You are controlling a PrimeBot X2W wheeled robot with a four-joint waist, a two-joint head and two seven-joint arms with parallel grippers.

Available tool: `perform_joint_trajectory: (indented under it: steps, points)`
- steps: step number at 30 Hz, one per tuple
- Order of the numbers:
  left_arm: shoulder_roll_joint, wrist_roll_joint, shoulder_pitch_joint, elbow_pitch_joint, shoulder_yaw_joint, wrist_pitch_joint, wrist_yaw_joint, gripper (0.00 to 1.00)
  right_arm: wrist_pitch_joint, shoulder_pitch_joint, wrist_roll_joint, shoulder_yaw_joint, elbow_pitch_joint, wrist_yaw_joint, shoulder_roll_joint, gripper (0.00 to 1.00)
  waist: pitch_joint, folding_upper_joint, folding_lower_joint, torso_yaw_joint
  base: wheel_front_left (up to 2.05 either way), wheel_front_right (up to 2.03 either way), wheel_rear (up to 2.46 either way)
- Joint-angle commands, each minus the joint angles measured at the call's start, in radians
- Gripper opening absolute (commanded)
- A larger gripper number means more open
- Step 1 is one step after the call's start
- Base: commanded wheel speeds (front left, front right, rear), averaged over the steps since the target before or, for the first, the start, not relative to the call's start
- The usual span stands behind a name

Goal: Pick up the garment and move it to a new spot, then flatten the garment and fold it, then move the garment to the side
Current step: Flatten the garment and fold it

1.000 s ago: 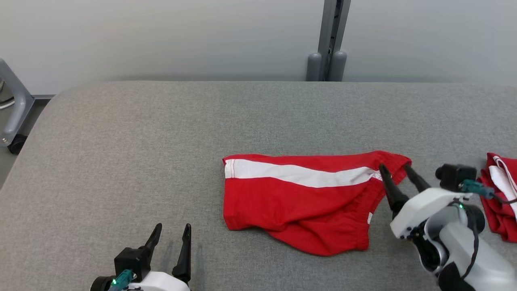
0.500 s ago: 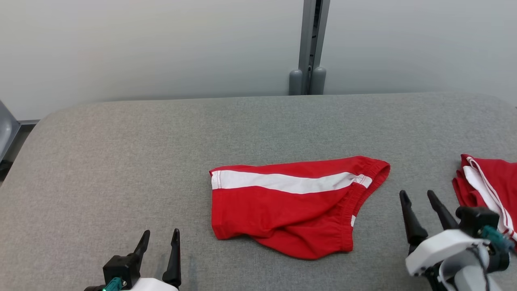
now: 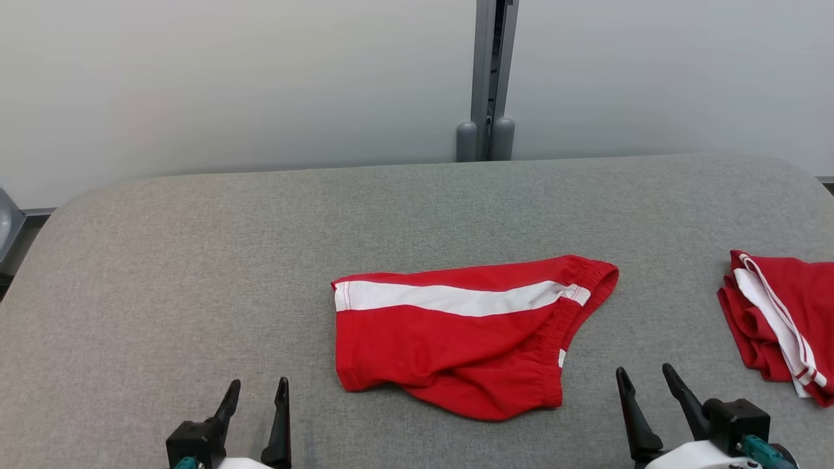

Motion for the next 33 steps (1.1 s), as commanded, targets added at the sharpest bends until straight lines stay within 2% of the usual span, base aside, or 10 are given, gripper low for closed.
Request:
perform_joint_trajectory:
  steps: [1,9,15,29,31,32,33]
  points:
    - [0.004,0.004,0.012,-0.004,0.002,0.0,0.003,1.0,-0.004,0.01,-0.003,-0.001,-0.001,0.0,-0.001,1.0,-0.001,0.0,0.0,0.002,0.0,0.0,0.0]
    - [0.004,0.009,0.016,-0.008,-0.006,0.0,-0.004,1.0,-0.004,-0.037,-0.008,0.017,0.046,0.0,0.004,1.0,0.016,0.0,0.0,0.027,0.0,0.0,0.0]
    - [0.004,0.008,-0.015,-0.008,-0.021,0.0,-0.009,1.0,-0.004,-0.147,0.014,0.059,0.149,0.0,0.004,1.0,0.075,0.0,0.0,0.065,0.0,0.0,0.0]
    - [0.004,-0.013,-0.077,-0.011,-0.052,0.0,-0.002,1.0,-0.004,-0.322,0.108,0.032,0.334,0.0,0.004,1.0,0.184,0.0,0.0,0.118,0.0,0.0,0.0]
    - [0.004,-0.014,-0.087,-0.012,-0.053,0.0,-0.001,1.0,-0.004,-0.336,0.117,0.042,0.34,0.0,0.004,0.89,0.193,0.0,0.0,0.118,0.0,0.0,0.0]
    - [0.004,-0.015,-0.091,-0.012,-0.054,0.0,-0.001,1.0,-0.004,-0.34,0.124,0.045,0.345,0.0,0.004,0.76,0.196,0.0,0.0,0.118,0.0,0.0,0.0]
    - [0.004,-0.016,-0.092,-0.013,-0.054,0.0,-0.001,1.0,-0.004,-0.344,0.126,0.046,0.348,0.0,0.004,0.73,0.199,0.0,0.0,0.118,0.0,0.0,0.0]
